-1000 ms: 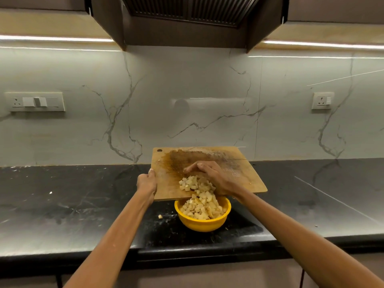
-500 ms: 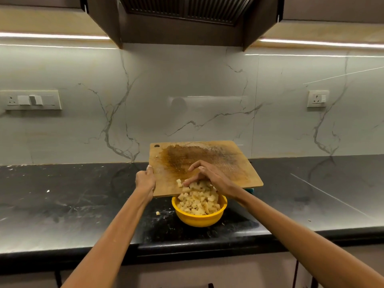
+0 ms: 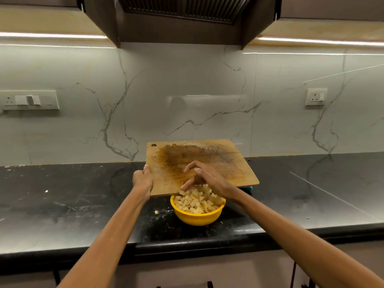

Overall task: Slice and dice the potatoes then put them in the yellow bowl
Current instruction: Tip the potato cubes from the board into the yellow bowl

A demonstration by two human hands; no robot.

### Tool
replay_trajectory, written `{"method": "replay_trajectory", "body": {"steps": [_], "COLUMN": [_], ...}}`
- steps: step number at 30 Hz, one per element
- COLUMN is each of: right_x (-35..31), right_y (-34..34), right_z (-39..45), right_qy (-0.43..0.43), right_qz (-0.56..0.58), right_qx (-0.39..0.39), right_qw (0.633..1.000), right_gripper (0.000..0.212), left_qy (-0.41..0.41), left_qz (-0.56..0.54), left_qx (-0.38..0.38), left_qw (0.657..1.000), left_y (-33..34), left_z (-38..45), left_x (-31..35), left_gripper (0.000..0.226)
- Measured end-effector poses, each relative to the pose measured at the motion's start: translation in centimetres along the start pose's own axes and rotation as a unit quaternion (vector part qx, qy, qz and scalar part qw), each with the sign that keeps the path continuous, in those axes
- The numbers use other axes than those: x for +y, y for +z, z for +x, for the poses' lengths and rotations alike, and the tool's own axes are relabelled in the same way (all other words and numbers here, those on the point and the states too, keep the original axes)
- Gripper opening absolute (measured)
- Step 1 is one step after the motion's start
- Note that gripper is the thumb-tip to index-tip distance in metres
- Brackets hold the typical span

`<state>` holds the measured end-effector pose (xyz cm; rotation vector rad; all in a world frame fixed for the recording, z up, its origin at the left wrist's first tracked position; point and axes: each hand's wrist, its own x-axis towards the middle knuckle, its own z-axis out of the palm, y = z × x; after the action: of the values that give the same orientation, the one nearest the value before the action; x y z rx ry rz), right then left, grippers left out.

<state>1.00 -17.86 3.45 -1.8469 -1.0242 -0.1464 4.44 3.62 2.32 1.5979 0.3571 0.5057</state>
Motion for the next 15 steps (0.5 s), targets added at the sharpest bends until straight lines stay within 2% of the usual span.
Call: {"method": "replay_trajectory", "body": {"steps": [2,5,11,15], "right_x": [0.0,0.3,1.1,-0.7], "right_y": [-0.9,-1.8,-0.2,-0.9], "right_z": [-0.3,-0.8,-2.0,-1.7], "right_qy": [0.001,0.027,0.044,0.041], "right_qz": [0.061,0.092,0.053,0.134], "right_qx": [0.037,0.082,0.047,0.075], "right_qw": [0.997,0.992,0.997,0.987], "right_gripper": [0.031,0.031,0.032,0.031], "left_qy": [-0.005,-0.01,-0.016,-0.022], "left_qz": [-0.01,-0.014,-0.008,-0.012], "left_qx": [-0.001,0.002,0.009,0.01], "left_qw": [1.0,1.0,1.0,1.0], "left_y": [0.0,-0.3,-0.8,-0.9], "left_z": [-0.1,-0.4,-1.0,-1.4], "left_x": [0.0,0.3,0.5,0.3], "left_gripper": [0.038,0.04,0.041,0.043]}}
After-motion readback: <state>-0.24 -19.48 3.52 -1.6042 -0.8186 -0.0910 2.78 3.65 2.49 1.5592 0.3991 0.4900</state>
